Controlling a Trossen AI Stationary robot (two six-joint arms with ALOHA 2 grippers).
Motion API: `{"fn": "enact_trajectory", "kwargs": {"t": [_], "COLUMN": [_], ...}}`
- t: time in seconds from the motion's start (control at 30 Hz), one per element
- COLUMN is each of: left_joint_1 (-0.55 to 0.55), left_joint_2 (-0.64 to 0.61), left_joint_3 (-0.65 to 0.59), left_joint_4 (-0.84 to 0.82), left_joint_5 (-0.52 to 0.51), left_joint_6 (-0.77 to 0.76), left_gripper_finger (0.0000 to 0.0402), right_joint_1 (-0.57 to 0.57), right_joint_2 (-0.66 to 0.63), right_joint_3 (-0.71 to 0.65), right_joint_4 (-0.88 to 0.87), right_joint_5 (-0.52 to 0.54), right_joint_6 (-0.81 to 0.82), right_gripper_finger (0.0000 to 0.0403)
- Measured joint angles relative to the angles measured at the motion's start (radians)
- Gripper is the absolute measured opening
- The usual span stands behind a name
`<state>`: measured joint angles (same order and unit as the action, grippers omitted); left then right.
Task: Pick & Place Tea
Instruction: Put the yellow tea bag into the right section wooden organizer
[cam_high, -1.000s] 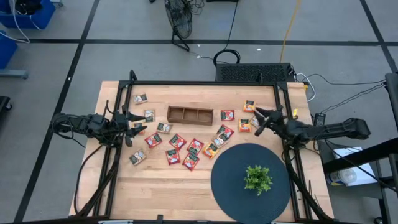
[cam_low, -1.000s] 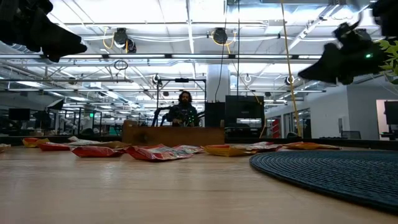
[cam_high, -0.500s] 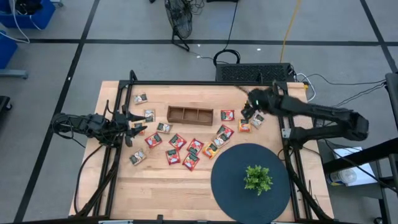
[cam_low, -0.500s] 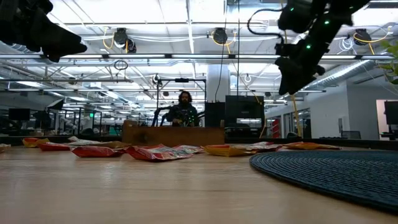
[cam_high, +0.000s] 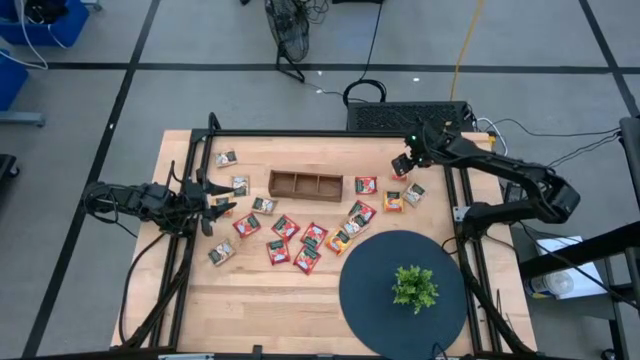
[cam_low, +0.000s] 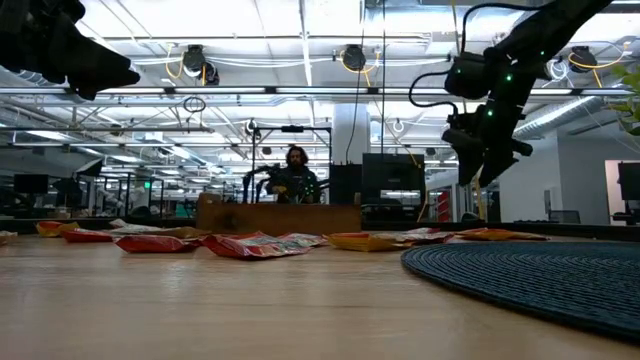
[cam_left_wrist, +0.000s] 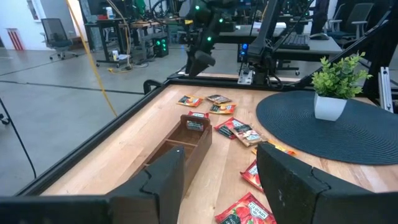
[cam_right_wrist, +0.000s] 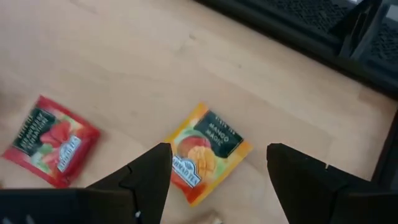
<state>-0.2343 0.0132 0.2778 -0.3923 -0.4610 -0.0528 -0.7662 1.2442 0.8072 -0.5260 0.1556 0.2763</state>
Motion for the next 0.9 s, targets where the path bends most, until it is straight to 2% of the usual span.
{"fn": "enact_trajectory", "kwargs": {"t": [0.23,0.4,0.47,0.73,0.9], "left_joint_1": [0.000,0.000,0.000,0.000,0.000], "left_joint_2": [0.000,0.000,0.000,0.000,0.000], "left_joint_3": [0.000,0.000,0.000,0.000,0.000], "left_joint_4": [0.000,0.000,0.000,0.000,0.000], "left_joint_5": [0.000,0.000,0.000,0.000,0.000], "left_joint_6": [0.000,0.000,0.000,0.000,0.000], "left_gripper_finger": [0.0200,0.0200,0.0200,0.0200,0.0200], "right_joint_1": [-0.001,-0.040,-0.059,-0.087,-0.100], "right_joint_2": [0.000,0.017,0.043,0.186,0.245], "right_joint_3": [-0.043,-0.085,-0.098,-0.108,-0.105], "right_joint_4": [0.006,0.006,0.010,0.168,0.194], "right_joint_5": [-0.011,-0.154,-0.181,-0.186,-0.183], "right_joint_6": [0.050,0.100,0.109,0.125,0.101], "right_gripper_finger": [0.0243,0.0243,0.0243,0.0243,0.0242]}}
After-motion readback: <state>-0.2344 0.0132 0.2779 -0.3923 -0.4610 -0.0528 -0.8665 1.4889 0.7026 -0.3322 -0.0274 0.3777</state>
